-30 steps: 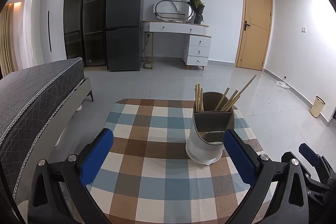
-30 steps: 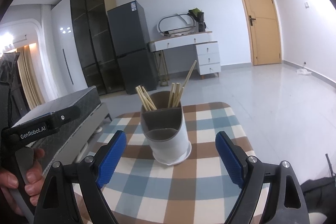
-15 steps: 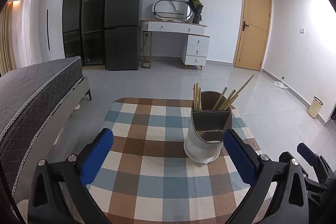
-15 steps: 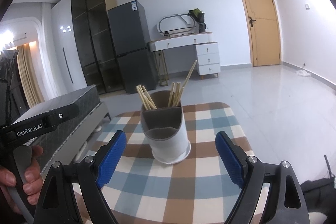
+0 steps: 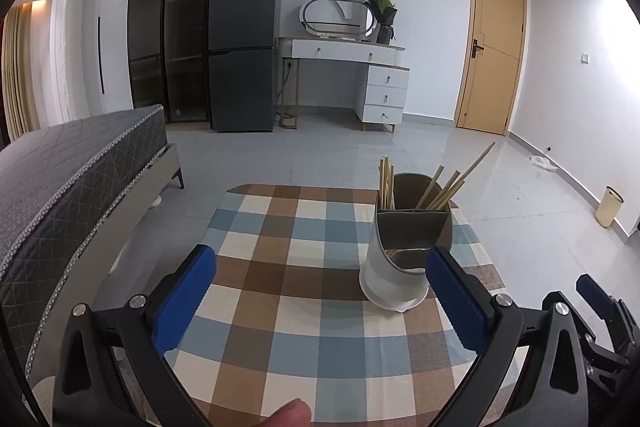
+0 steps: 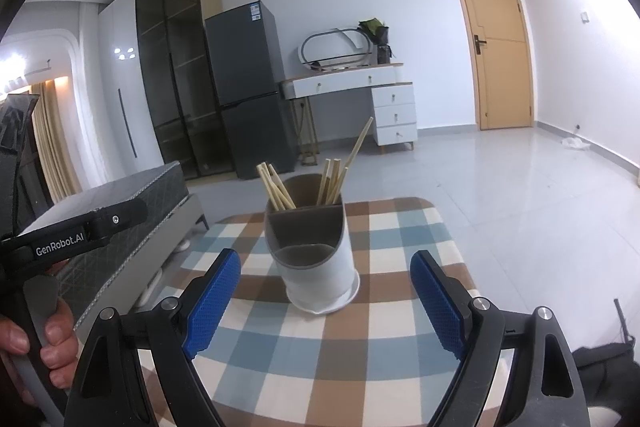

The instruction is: Organize utensils

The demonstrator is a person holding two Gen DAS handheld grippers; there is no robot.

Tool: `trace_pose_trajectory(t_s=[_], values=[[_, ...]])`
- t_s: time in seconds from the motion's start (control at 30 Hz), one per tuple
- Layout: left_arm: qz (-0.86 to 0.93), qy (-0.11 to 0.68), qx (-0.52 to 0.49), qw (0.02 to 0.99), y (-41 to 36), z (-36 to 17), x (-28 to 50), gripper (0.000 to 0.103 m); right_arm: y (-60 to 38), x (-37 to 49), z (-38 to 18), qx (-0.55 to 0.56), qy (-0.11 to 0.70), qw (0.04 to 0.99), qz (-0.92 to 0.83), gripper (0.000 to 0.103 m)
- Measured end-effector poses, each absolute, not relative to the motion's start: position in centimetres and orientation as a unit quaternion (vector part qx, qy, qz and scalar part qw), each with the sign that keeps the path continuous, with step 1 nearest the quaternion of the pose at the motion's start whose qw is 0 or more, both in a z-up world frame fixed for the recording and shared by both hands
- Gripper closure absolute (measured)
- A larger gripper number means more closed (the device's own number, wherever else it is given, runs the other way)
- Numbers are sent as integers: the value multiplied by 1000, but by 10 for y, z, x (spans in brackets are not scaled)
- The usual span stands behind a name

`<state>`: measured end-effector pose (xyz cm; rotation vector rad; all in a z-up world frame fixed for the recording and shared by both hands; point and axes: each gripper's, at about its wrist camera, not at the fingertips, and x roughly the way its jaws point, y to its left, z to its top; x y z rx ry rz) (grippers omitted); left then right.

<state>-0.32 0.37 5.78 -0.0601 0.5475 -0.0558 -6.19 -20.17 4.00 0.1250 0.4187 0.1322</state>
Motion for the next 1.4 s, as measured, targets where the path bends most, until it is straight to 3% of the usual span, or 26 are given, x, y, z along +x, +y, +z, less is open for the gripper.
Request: trace_pose_trajectory(t_s=[1.4], values=[[-37, 264, -13, 964, -2, 53, -5, 1, -201, -62, 37, 66, 214, 973, 63, 16]])
